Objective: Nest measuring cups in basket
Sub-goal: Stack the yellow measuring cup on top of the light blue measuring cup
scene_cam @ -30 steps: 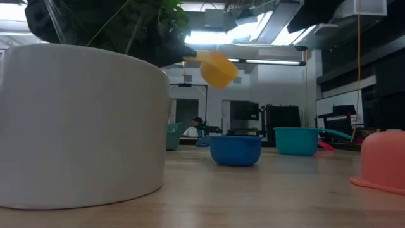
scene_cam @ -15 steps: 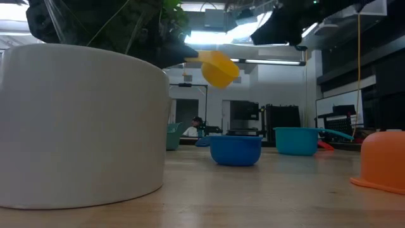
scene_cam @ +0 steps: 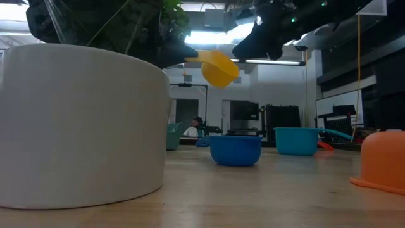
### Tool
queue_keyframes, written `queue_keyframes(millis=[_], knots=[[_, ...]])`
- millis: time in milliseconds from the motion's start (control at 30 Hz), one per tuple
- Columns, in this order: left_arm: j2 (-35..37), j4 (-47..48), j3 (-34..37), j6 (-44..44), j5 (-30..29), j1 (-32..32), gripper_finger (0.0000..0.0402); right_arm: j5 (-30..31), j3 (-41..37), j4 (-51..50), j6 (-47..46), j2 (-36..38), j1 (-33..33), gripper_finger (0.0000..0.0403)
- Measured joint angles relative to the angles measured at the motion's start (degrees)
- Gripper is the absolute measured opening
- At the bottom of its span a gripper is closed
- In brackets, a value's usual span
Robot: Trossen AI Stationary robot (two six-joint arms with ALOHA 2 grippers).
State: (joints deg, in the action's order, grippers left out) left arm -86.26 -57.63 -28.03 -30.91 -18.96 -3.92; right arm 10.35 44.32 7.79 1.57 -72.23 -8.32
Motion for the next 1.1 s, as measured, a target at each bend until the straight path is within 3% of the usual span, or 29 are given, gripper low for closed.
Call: queue_keyframes(millis=[733, 867, 1100], knots=[[0.0, 0.0, 0.0, 0.0, 0.2, 0.0, 0.0006, -1.1, 0.0, 2.7, 0.6, -6.3, -1.3, 0.0166], [0.0, 0.0, 0.0, 0.0, 0.2, 0.0, 0.0004, -1.1, 0.0, 4.2, 0.6, -6.3, -1.3, 0.0136], [0.0, -0.1, 0.0, 0.0, 0.2, 0.0, 0.0010, -1.0, 0.0, 4.8, 0.6, -6.3, -1.3, 0.0046]])
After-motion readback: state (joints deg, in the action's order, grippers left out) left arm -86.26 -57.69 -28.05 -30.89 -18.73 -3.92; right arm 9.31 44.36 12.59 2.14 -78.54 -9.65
